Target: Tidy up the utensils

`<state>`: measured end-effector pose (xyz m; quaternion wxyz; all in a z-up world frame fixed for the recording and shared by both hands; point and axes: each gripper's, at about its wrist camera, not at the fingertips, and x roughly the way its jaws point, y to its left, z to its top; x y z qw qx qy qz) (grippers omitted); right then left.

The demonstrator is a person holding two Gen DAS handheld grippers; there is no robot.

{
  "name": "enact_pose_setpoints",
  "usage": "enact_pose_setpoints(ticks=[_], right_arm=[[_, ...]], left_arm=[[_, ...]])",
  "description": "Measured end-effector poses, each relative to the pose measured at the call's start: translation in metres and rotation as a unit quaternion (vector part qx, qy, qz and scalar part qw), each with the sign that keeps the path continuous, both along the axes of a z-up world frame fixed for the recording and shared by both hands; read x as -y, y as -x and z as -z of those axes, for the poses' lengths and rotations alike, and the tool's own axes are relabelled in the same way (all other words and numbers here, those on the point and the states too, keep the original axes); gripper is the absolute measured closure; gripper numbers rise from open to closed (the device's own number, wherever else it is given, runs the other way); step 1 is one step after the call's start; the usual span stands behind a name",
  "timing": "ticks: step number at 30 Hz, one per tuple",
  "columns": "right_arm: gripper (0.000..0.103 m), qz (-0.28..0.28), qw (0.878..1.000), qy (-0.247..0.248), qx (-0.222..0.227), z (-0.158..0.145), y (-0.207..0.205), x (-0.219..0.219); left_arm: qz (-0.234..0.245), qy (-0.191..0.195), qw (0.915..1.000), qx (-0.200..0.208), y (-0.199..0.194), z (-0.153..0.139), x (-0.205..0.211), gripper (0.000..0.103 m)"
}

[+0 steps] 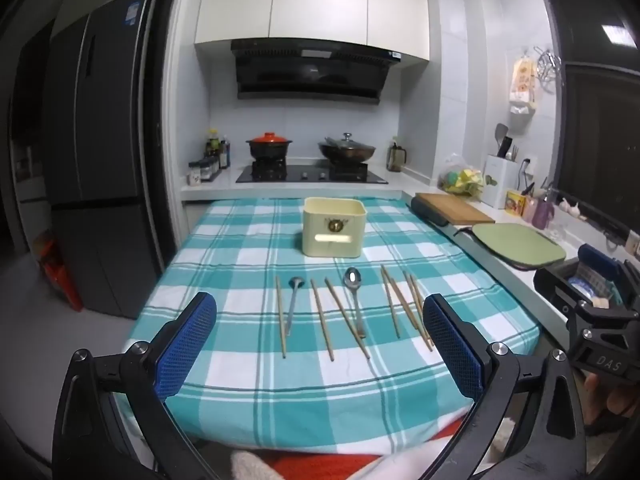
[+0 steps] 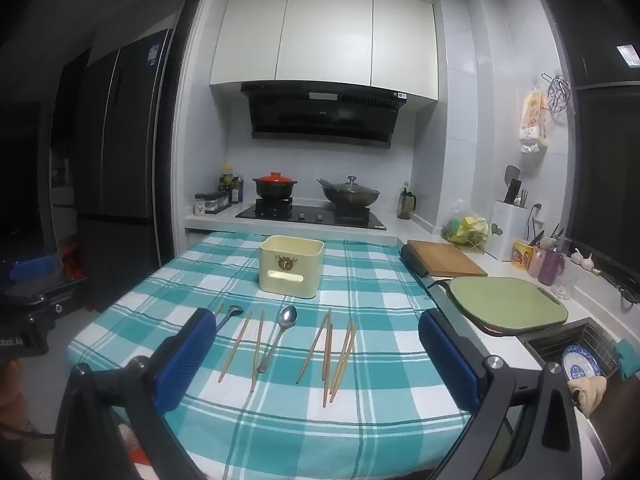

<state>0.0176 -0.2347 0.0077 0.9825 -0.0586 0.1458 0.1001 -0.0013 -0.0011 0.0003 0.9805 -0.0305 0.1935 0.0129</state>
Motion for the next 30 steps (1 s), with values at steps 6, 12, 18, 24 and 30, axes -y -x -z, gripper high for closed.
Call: enact_pose_setpoints(ticks=[6, 12, 18, 24, 30], right_arm=[[0.000, 0.000, 1.000, -0.005, 0.001, -0.001, 0.001, 0.001], [0.000, 0.001, 1.000, -0.004, -0.001, 0.007, 0.003, -0.007], [0.000, -0.001, 1.000, -0.013, -0.006, 0.002, -0.004, 0.000], [0.000, -0.001, 1.000, -0.013, -0.007, 0.001, -0.004, 0.000], [0.000, -0.001, 1.000, -0.012, -0.008, 0.002, -0.004, -0.001]], left_arm=[[0.004, -0.008, 0.9999, -0.011, -0.003, -0.003, 0.006, 0.000], [0.007, -0.005, 0.9999, -0.012, -0.003, 0.000, 0.009, 0.000], [0.004, -0.004, 0.9999, -0.017, -0.005, 0.003, 0.007, 0.000], [0.001, -0.005, 0.9998, -0.018, -0.006, 0.005, 0.008, 0.000], [-0.002, -0.007, 0.9998, -0.017, -0.007, 0.004, 0.007, 0.000]])
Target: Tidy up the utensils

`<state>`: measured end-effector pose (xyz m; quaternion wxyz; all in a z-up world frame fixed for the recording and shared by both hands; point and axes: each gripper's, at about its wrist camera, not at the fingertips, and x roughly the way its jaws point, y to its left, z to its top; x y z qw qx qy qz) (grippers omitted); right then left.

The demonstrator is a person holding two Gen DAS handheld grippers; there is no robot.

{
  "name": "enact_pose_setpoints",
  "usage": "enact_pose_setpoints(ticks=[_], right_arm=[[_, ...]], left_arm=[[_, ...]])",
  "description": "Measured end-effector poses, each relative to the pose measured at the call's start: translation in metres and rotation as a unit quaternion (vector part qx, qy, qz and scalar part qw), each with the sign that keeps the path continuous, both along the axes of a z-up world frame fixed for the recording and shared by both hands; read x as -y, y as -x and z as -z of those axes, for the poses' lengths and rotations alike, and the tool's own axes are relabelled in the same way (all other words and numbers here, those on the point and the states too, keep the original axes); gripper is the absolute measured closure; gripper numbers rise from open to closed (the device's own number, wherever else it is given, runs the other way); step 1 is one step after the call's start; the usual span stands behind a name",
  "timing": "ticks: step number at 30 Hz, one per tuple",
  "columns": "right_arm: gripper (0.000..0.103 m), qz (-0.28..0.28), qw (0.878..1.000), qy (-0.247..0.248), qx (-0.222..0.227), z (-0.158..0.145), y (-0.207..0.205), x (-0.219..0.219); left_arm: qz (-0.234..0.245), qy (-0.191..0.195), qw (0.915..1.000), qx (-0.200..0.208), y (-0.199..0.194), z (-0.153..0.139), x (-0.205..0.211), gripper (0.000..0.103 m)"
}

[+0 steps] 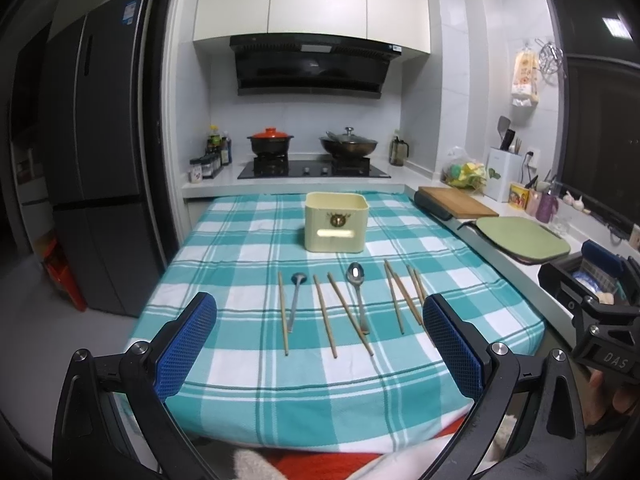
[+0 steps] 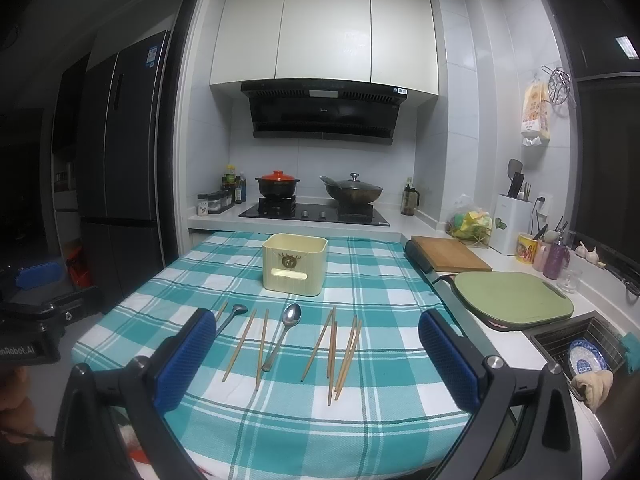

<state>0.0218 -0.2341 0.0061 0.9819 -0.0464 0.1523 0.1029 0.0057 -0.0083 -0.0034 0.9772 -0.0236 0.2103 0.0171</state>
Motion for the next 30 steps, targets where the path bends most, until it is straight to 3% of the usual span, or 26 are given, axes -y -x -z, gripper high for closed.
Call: enact_pose_setpoints(ticks=[30], right_arm=[[0.000, -0.002, 1.000, -0.001, -0.014, 0.000, -0.006, 0.002]], left_arm=[[-0.001, -0.006, 0.9999, -0.009, -0.010, 0.006, -0.004, 0.000]])
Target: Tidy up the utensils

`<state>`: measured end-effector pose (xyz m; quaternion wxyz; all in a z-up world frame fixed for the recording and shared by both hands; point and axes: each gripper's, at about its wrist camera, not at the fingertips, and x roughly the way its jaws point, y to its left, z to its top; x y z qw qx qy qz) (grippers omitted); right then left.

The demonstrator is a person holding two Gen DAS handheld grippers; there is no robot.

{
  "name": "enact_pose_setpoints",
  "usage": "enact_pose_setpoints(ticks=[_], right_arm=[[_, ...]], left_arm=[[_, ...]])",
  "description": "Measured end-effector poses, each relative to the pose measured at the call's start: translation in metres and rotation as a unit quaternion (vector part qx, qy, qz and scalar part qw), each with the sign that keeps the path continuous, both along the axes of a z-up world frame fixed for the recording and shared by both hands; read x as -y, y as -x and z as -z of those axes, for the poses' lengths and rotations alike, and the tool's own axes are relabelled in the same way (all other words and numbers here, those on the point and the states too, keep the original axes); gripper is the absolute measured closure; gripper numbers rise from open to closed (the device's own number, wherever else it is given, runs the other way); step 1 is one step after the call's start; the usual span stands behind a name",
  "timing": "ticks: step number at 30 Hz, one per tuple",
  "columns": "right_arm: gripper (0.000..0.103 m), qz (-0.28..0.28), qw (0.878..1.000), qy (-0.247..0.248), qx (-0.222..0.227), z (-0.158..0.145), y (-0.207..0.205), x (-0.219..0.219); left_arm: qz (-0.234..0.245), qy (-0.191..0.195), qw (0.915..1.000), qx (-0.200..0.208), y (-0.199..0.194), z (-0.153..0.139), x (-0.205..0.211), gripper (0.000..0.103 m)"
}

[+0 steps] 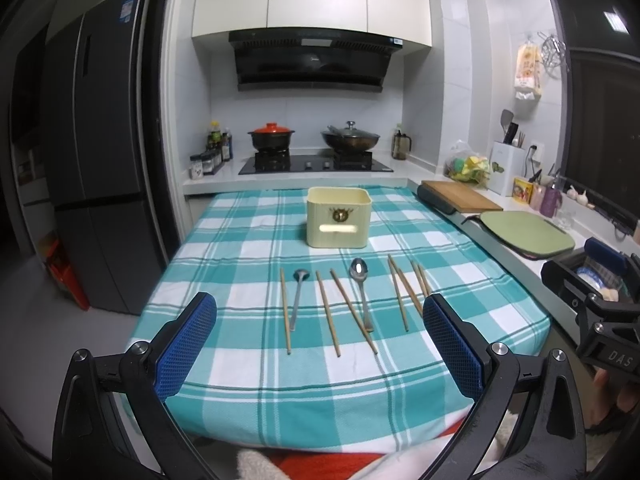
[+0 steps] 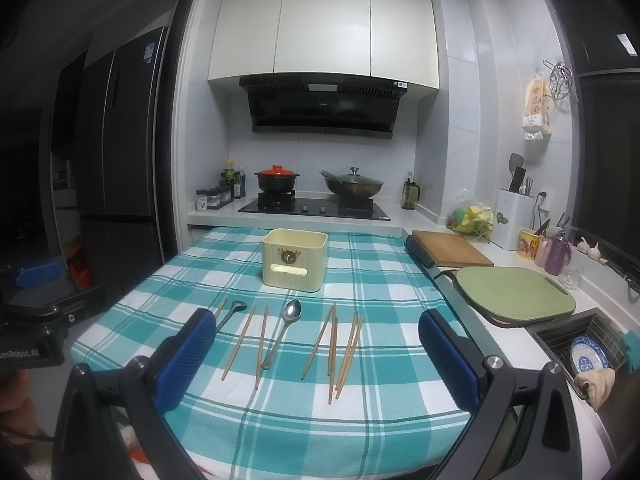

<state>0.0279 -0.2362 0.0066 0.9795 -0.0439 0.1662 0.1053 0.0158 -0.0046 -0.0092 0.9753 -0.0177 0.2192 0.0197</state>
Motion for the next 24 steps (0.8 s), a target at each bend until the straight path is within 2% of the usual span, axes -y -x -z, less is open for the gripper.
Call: enact_pose_setpoints(ticks=[24], right_arm=[[0.000, 0.000, 1.000, -0.003, -0.006, -0.0009, -0.0040, 0.0030]], left_arm=[[0.000, -0.002, 1.0000, -0.003, -0.0025, 0.0009, 0.0033, 0.000]])
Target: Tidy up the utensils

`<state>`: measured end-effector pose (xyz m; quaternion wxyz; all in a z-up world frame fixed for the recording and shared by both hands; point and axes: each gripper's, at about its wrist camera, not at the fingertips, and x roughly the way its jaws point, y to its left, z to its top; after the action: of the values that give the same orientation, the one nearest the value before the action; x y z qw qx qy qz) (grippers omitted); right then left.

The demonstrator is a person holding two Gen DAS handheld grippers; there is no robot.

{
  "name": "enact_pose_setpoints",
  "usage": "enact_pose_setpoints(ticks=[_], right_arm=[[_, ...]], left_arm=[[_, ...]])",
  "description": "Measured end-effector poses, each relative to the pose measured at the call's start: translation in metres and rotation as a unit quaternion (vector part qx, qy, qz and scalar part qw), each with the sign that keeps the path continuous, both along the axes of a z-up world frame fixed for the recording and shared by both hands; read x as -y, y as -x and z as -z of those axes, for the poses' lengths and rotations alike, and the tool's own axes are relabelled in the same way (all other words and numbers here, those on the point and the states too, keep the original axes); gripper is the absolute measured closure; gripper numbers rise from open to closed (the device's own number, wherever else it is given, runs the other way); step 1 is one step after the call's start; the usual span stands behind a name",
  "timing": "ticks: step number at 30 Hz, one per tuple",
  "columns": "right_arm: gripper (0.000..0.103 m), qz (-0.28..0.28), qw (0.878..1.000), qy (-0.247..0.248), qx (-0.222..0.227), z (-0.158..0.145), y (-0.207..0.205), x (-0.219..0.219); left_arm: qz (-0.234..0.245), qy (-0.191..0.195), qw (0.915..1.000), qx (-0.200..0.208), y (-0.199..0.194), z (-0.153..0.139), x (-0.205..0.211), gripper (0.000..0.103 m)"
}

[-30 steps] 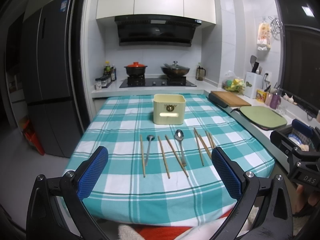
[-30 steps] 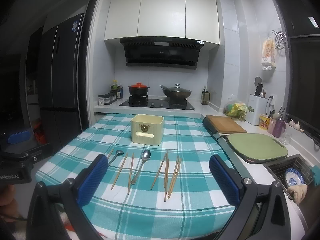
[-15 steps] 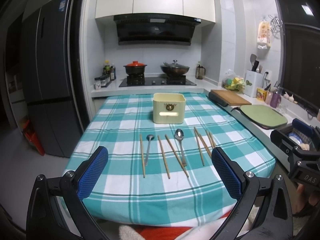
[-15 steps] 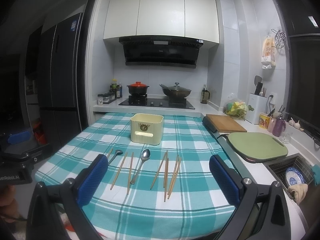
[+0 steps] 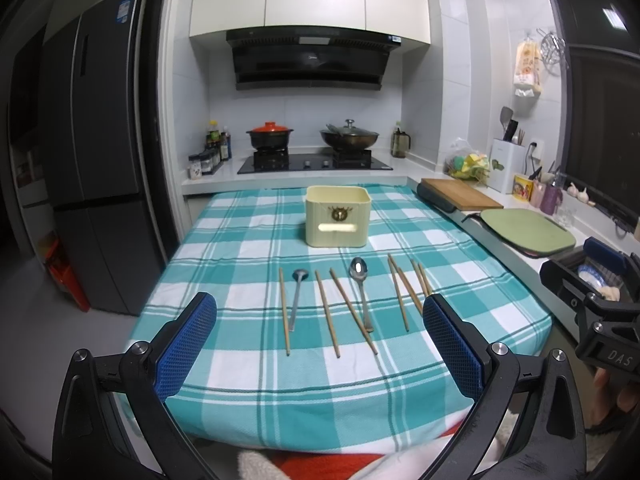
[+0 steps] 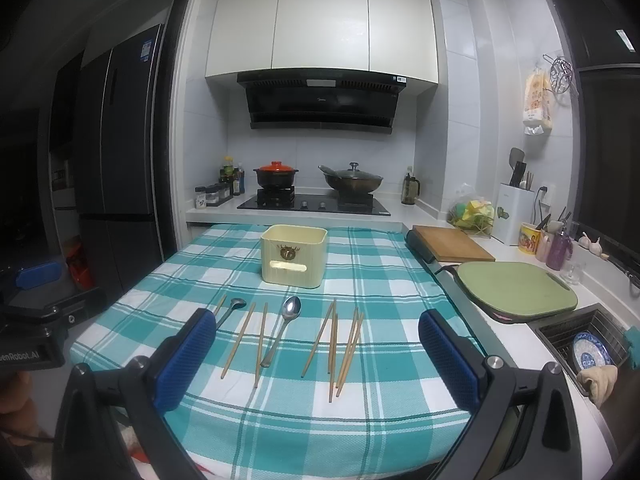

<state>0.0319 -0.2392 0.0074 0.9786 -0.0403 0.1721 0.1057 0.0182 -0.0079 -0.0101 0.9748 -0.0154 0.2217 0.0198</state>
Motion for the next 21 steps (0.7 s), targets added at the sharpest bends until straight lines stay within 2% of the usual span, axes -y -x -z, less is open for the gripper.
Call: enact_pose_setpoints(ticks=[21], right_arm=[[0.000, 0.007, 1.000, -0.004, -0.008, 0.0063, -0.0049, 0.0043]], left_arm=[[0.004, -0.006, 0.9999, -0.008, -0.0078, 0.0063, 0.0022, 0.000]])
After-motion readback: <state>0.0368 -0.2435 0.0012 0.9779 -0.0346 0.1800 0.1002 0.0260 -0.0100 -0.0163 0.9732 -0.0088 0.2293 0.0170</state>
